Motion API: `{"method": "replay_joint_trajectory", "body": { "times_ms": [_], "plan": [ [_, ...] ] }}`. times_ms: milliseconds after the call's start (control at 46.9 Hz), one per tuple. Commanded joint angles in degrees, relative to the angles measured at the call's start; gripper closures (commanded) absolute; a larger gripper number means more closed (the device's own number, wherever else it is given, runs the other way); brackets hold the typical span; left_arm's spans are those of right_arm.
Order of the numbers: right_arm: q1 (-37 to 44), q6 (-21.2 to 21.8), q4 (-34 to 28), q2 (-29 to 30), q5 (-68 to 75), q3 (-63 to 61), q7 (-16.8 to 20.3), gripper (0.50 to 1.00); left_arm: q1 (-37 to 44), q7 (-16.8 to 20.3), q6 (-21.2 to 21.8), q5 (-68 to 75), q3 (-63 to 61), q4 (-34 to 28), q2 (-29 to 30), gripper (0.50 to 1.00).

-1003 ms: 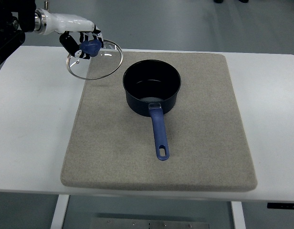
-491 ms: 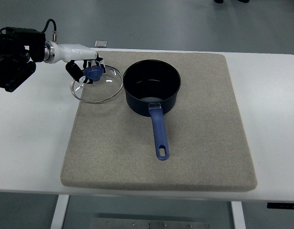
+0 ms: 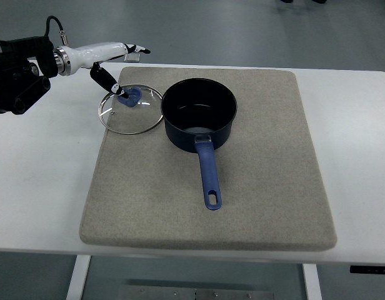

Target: Open pot lid and place left with left hand

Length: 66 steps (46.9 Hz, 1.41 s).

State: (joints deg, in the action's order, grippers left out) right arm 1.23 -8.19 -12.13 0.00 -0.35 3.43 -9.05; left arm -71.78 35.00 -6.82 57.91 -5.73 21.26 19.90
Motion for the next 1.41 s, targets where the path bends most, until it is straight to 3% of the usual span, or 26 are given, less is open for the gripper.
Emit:
{"method": "replay_joint_trajectory", "body": {
  "times_ms": [0,256,427,726,896,1387],
  "plan": [
    [0.0,0.0,0.0,0.0,0.0,0.0,0.0,0.583,1.2,0.0,1.0,-6.0,0.5,-0.1,-0.1,0.51],
    [0.0,0.0,0.0,0.0,0.0,0.0,0.0,0.583,4.9,0.0,7.4,-31.7,0.7,-0.8,-0.9,0.506],
    [0.0,0.0,0.0,0.0,0.0,0.0,0.0,0.583,6.8,0.0,8.0,-44.4,1.4,-0.9,-2.1,0.506],
    [0.0,0.0,0.0,0.0,-0.1,0.0,0.0,0.583,13.3,0.0,6.3,-49.7,17.4,-0.6,-2.1,0.506],
    [0.0,0.1,-0.1,0.0,0.1,0.0,0.0,0.583,15.7,0.0,0.3,-49.7,26.2,-0.6,-2.1,0.508],
    [0.0,-0.4,-0.6,0.0,0.4,-0.2,-0.3,0.583,16.6,0.0,-1.5,-49.7,27.6,-0.2,-2.1,0.506]
  ]
}}
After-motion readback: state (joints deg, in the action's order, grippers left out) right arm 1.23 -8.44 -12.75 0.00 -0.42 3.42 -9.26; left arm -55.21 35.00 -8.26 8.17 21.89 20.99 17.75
